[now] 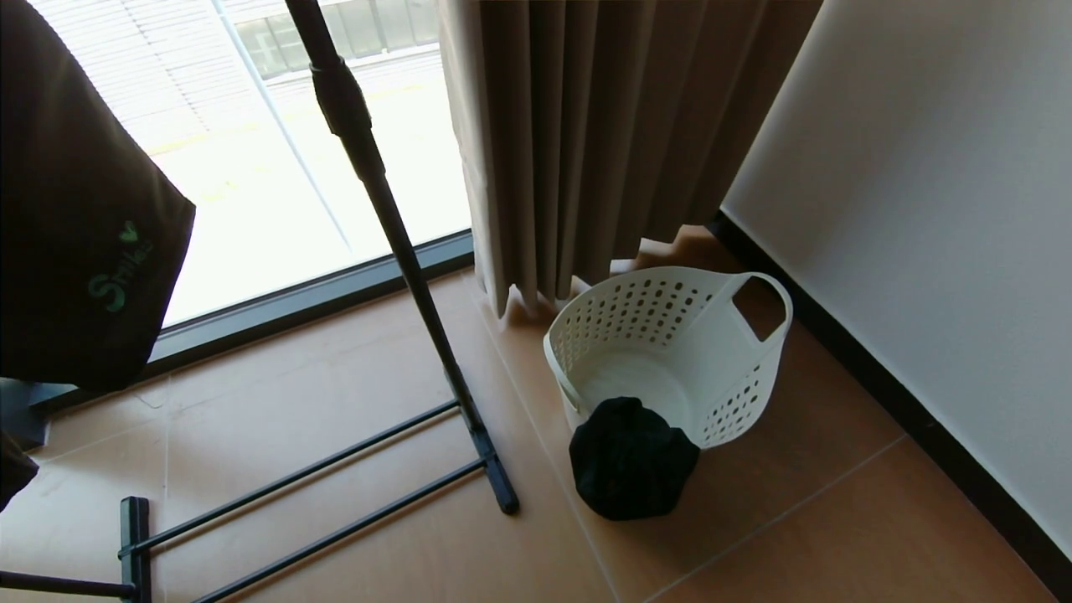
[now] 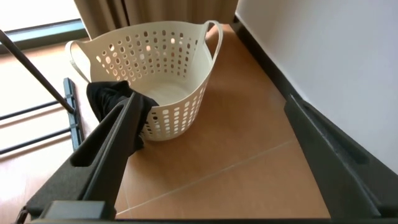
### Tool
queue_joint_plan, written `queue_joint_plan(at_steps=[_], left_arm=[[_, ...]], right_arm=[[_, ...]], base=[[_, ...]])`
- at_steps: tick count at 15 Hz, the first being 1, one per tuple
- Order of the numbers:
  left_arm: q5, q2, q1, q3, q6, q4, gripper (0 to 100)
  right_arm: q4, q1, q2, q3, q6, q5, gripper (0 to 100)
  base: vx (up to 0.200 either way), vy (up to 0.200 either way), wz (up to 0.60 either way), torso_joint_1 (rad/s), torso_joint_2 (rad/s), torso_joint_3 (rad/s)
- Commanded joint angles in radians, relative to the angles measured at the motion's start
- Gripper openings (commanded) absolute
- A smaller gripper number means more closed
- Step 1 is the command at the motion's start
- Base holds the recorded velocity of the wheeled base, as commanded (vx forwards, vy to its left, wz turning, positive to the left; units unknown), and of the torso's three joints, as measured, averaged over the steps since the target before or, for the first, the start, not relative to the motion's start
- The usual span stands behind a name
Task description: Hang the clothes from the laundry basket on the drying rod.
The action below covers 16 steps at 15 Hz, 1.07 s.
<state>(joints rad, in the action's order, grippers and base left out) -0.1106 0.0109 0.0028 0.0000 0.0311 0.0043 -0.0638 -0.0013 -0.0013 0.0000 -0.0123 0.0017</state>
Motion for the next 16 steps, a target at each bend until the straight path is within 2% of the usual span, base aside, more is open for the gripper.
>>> queue_joint_plan(at_steps=[1, 16], left_arm=[[0.0, 0.0, 0.0, 0.0, 0.0, 0.0, 100], [-0.004, 0.0, 0.0, 0.0, 0.004, 0.0, 100]], right_arm=[[-0.001, 0.0, 0.001, 0.0, -0.001, 0.0, 100], [0.002, 0.0, 0.001, 0.0, -0.005, 0.0, 100]], base=[[0.0, 0.0, 0.0, -0.007, 0.01, -0.203], [0.0, 0.0, 0.0, 0.003, 0.0, -0.194]])
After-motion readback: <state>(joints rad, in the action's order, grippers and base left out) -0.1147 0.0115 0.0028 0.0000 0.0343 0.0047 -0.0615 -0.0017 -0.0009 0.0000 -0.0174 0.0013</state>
